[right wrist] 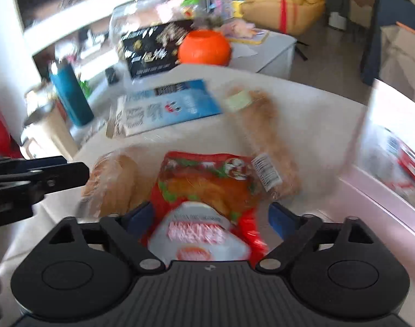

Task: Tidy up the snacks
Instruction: 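Grasp the red roast-duck packet with the right gripper while the left gripper moves toward the bread loaf, then lift the duck packet with the right gripper while the left gripper lowers over the barcoded bread bag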

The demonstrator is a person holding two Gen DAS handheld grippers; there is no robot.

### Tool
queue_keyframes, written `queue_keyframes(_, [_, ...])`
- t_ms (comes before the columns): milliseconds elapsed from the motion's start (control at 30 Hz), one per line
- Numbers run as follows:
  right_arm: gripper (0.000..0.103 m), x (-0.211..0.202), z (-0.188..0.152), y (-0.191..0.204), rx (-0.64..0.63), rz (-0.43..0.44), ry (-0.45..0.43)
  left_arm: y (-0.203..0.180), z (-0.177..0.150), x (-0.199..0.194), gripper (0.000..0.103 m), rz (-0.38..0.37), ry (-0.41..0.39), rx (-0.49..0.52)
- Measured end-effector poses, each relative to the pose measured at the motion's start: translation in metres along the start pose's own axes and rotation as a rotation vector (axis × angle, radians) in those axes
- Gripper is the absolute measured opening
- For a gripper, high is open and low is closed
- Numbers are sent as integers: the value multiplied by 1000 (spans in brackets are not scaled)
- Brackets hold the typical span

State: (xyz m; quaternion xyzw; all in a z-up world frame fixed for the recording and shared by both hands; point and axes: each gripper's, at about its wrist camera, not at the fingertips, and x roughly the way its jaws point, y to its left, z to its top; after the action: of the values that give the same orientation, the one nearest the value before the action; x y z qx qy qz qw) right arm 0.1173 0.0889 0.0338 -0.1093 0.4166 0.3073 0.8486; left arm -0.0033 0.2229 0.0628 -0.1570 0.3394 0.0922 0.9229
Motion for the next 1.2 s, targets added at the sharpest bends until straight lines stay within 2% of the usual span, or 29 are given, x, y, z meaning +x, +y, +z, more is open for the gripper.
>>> queue_keyframes(33, [96, 9, 1, 5, -19, 4, 27, 2, -1, 1, 45, -4, 6, -5])
queue_keyframes(67, [95, 10, 0, 9, -43, -14, 12, 3, -2, 1, 45, -4, 9, -8])
queue_keyframes(133, [88, 4, -7, 9, -46, -13, -4, 3, -4, 1, 45, -6, 8, -8])
queue_keyframes(200, [69, -10, -16, 4, -53, -3, -13, 1, -5, -1, 45, -17, 1, -8])
queue_keyframes(300, [47, -40, -35, -11, -24, 41, -4, -9, -5, -4, 45, -43, -14, 14])
queue_keyframes(367, [36, -57, -50, -26, 2, 71, 11, -17, -5, -3, 45, -60, -10, 33])
queue_keyframes(400, [26, -64, -58, -33, 12, 67, 17, -22, -5, -3, 45, -67, -6, 46])
queue_keyframes(467, [22, -71, -72, -43, 17, 32, 26, -32, -6, -2, 45, -81, 4, 75])
queue_keyframes(633, [23, -89, -93, -67, 59, -23, -1, -57, -12, 11, 45, -188, 92, 116])
queue_keyframes(733, [36, -92, -96, -80, 116, -21, -17, -72, -20, 24, 44, -194, 139, 162])
queue_keyframes(800, [48, -92, -97, -85, 139, -26, -31, -78, -26, 34, 45, -192, 162, 177])
queue_keyframes(900, [61, -97, -99, -91, 168, -19, -56, -86, -31, 37, 40, -258, 167, 200])
queue_keyframes(1000, [70, -102, -95, -96, 205, 0, -83, -97, -37, 32, 40, -314, 184, 258])
queue_keyframes(1100, [78, -100, -86, -97, 246, 12, -105, -93, -35, 15, 40, -300, 134, 246])
queue_keyframes(1200, [79, -90, -75, -89, 268, 28, -103, -81, -25, -9, 40, -205, 27, 246])
